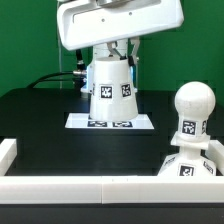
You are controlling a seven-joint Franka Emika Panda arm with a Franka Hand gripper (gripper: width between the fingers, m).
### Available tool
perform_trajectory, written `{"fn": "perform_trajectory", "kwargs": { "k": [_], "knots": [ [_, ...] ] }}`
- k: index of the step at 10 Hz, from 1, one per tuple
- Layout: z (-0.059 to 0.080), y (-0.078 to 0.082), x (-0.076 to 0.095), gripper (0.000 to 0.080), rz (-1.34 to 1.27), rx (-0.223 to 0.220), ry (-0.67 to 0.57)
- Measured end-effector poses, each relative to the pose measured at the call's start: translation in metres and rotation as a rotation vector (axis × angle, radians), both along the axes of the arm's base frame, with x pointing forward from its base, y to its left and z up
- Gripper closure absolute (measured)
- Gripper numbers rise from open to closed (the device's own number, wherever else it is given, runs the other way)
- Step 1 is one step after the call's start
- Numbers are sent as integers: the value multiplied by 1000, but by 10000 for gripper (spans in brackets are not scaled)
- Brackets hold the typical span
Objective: Assemble lamp
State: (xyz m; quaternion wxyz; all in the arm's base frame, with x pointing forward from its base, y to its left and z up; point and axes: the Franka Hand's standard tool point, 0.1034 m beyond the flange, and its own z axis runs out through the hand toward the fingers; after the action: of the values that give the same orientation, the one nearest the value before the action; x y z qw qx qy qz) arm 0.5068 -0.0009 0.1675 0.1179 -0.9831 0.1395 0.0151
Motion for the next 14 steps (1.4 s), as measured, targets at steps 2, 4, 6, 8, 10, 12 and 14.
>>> {"fn": "perform_trajectory", "kwargs": {
  "k": [2,4,6,8,10,12,14],
  "knots": [
    [31,30,20,755,-46,-5,12],
    [63,52,49,755,-77,7,24],
    [81,64,77,755,-117,14,29],
    [87,72,103,755,-154,13,17],
    [76,83,108,755,-252,16,50],
    [54,99,105,755,-266,18,82],
    [36,111,96,755,-244,2,80]
  ]
}}
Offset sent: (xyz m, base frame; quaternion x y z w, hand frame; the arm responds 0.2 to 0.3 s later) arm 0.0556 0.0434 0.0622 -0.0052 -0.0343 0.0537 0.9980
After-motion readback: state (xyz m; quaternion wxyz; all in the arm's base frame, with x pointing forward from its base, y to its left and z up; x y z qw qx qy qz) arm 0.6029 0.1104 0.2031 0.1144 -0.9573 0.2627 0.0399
